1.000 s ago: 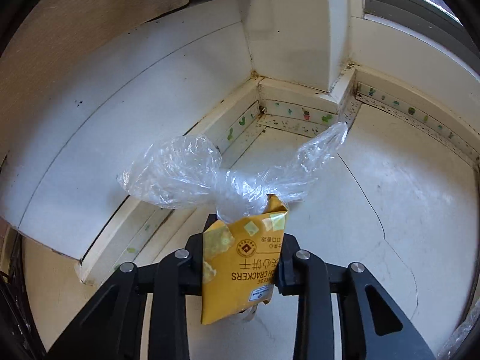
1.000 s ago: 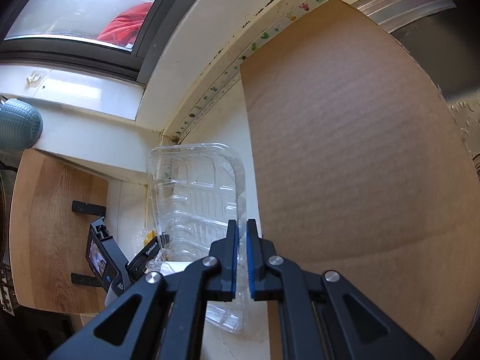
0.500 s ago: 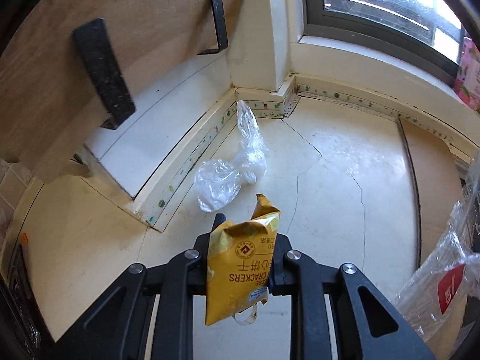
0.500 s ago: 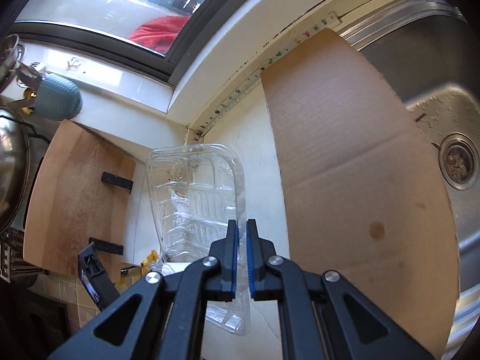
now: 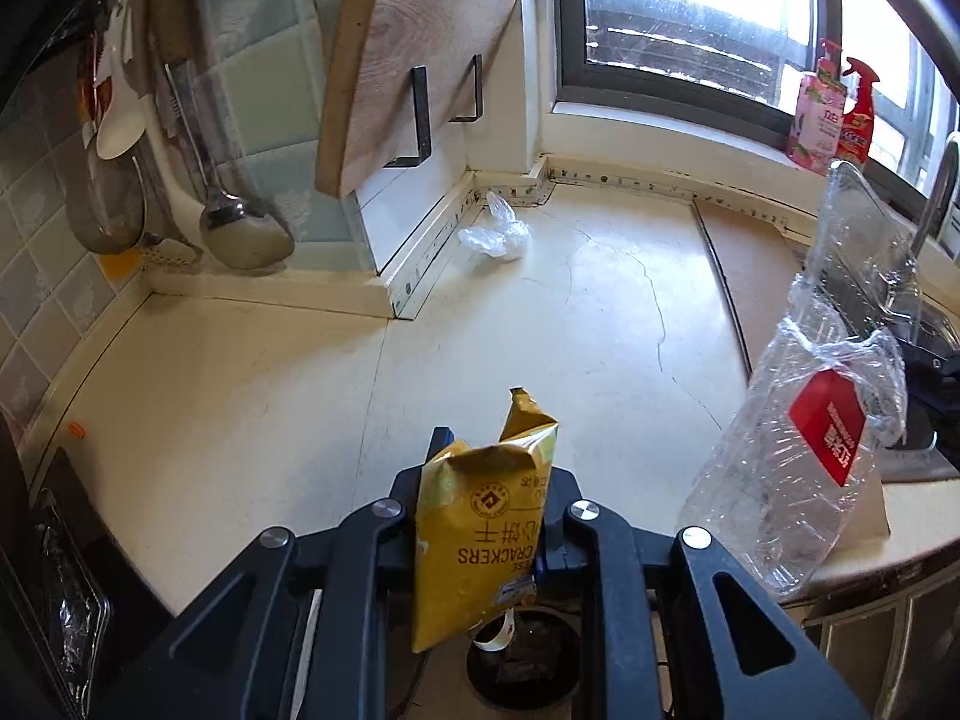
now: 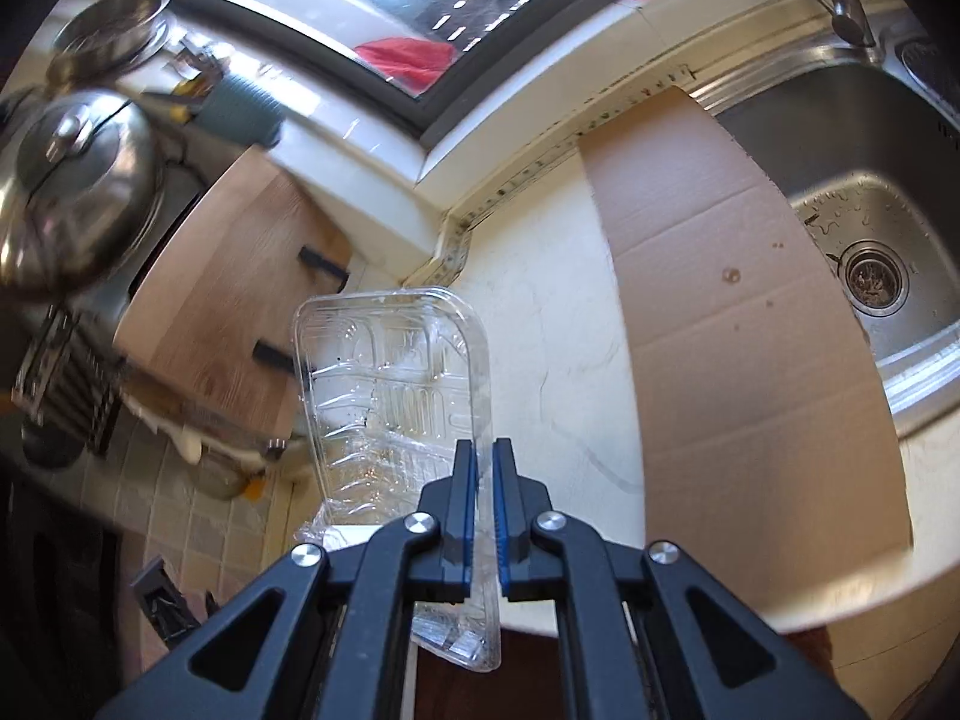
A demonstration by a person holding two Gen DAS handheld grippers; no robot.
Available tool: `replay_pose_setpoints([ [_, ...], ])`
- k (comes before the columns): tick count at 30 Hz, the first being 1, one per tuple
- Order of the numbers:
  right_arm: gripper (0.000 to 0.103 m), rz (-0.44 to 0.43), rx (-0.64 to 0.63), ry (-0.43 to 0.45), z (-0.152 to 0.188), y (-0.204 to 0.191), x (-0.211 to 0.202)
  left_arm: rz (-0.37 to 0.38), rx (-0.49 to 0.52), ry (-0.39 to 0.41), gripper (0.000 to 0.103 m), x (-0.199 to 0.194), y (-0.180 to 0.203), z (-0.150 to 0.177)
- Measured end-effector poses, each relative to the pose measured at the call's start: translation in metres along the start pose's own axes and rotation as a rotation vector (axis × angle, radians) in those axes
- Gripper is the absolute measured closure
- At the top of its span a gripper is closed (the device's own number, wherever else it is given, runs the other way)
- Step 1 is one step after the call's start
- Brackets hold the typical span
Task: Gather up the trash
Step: 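Carry the cracker packet and plastic tray down over the floor bin with both tools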
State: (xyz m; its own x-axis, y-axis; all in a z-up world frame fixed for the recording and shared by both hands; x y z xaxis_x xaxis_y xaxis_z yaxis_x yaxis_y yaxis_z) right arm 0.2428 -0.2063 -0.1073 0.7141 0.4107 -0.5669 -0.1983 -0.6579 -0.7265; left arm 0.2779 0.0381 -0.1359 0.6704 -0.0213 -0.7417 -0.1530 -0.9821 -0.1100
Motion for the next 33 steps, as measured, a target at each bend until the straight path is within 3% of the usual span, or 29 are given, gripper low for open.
replay_pose_setpoints([
  [7,0.098,0.054,-0.244,-0.015,0.096,-0.020,-0.016,0.110,0.016,-0.009,0.084,-0.039,-0.004,0.078],
  [15,0.098,0.171,-0.462,-0.093,0.180,0.015,0.011,0.180,-0.032,-0.167,0.084,-0.008,0.004,0.172],
  [20,0.098,0.258,-0.566,-0.121,0.218,0.073,0.055,0.188,-0.084,-0.265,0.084,0.046,0.018,0.236],
  [24,0.098,0.313,-0.626,-0.107,0.245,0.130,0.103,0.188,-0.121,-0.330,0.084,0.117,0.032,0.297],
  [31,0.098,0.350,-0.667,-0.058,0.284,0.225,0.190,0.211,-0.103,-0.331,0.081,0.232,0.053,0.368],
  [33,0.097,0.352,-0.671,-0.043,0.293,0.248,0.211,0.240,-0.097,-0.329,0.073,0.261,0.057,0.385],
])
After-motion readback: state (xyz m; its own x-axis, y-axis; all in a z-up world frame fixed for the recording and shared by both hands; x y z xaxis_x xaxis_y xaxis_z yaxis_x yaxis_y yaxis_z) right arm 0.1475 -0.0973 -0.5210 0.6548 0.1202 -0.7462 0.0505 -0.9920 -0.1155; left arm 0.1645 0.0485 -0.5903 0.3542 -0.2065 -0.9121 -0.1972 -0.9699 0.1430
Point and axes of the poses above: each gripper's, at about its wrist camera, not at the fingertips, and x roughly the way its jaws point, y to its right, z to its underside, the point moved 10 cm from there along x, roughly the way its jaws point, and after that the axes turned 5 degrees about x, right-handed, at the moved point
